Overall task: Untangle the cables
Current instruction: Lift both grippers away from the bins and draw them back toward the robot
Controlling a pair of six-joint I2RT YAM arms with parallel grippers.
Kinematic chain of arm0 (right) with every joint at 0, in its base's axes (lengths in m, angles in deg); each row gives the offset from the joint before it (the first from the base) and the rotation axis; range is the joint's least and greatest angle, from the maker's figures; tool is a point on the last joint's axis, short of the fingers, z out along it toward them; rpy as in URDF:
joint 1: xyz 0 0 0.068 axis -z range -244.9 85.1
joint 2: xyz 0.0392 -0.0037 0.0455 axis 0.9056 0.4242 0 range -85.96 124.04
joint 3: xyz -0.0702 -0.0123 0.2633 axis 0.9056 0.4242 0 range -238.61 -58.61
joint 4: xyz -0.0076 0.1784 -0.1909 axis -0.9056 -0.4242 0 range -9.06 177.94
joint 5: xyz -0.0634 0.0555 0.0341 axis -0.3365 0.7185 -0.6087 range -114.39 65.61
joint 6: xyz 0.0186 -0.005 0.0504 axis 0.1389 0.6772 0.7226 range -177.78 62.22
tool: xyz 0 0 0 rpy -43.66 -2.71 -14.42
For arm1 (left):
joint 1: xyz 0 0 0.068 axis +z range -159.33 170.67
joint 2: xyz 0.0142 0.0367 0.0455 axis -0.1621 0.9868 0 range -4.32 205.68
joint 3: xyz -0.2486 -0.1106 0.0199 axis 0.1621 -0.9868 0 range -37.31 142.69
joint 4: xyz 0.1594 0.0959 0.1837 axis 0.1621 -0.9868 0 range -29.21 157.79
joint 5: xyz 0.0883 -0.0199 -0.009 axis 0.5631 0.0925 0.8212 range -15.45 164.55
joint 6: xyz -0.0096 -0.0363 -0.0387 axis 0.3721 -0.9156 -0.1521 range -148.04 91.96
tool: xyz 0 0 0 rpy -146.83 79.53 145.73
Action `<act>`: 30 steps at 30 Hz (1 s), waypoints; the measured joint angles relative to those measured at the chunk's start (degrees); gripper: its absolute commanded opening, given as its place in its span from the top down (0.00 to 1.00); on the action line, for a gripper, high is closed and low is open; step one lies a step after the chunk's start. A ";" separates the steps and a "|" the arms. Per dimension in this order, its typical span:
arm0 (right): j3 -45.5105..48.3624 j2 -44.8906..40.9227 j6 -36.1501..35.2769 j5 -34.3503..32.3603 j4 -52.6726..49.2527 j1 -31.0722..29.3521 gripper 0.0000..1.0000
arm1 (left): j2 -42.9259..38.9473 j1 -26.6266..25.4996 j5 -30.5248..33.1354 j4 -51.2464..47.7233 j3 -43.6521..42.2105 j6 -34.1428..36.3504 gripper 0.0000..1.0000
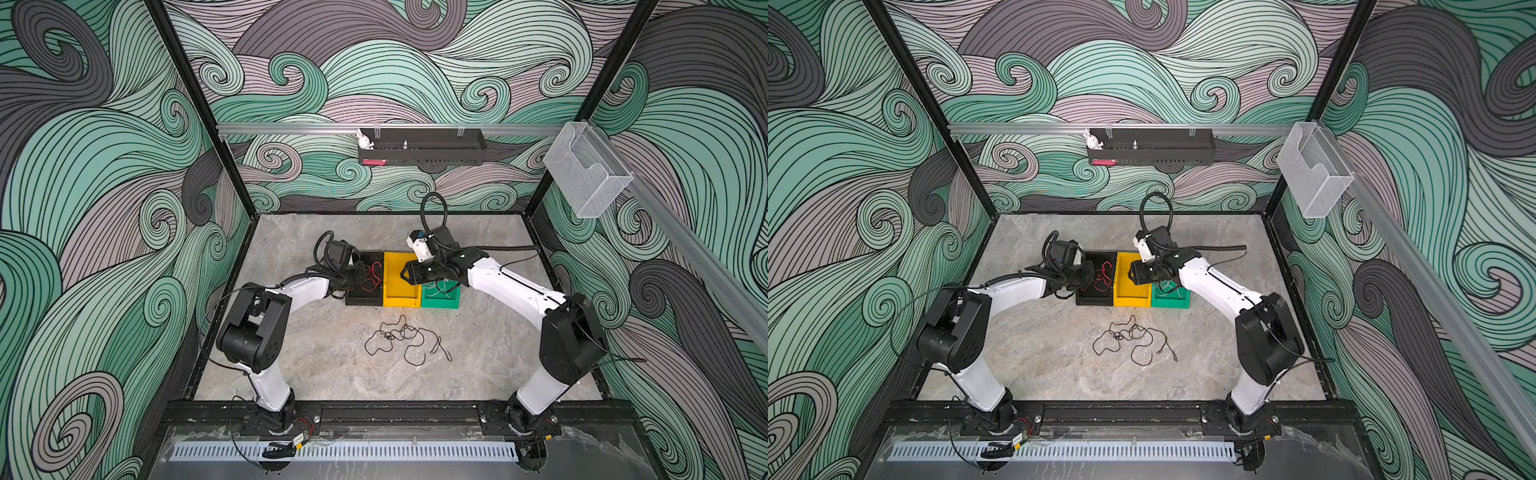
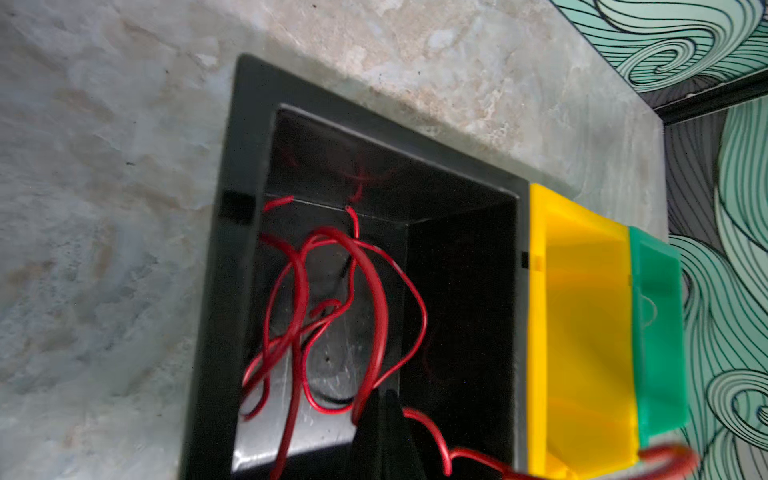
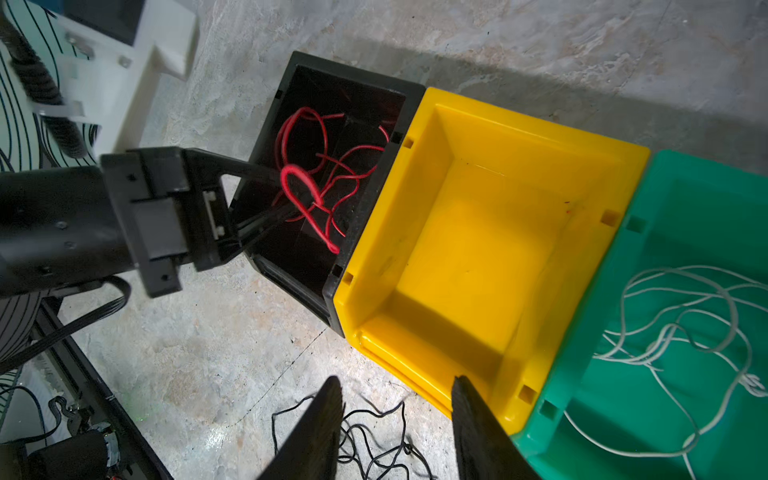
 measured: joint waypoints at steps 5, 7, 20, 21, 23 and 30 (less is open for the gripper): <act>2.80 -1.68 0.00 0.94 1.42 1.64 0.56 | 4.09 -3.08 5.70 -1.77 4.76 1.97 1.00; 4.11 -2.47 0.02 1.33 1.90 2.34 0.56 | 5.53 -3.96 7.45 -2.47 5.95 2.64 1.00; 7.48 -6.80 0.68 4.70 4.61 5.62 0.55 | 10.29 -7.39 14.99 -9.03 8.35 4.96 0.98; 7.54 -7.08 0.74 4.92 4.76 5.64 0.55 | 10.29 -7.39 15.17 -9.40 8.66 5.03 0.97; 7.76 -7.76 1.05 5.29 5.07 5.64 0.55 | 10.16 -7.37 15.45 -10.40 9.64 5.20 0.93; 7.98 -9.46 1.31 5.99 5.73 5.64 0.54 | 6.14 -7.37 16.83 -13.49 11.30 6.01 0.84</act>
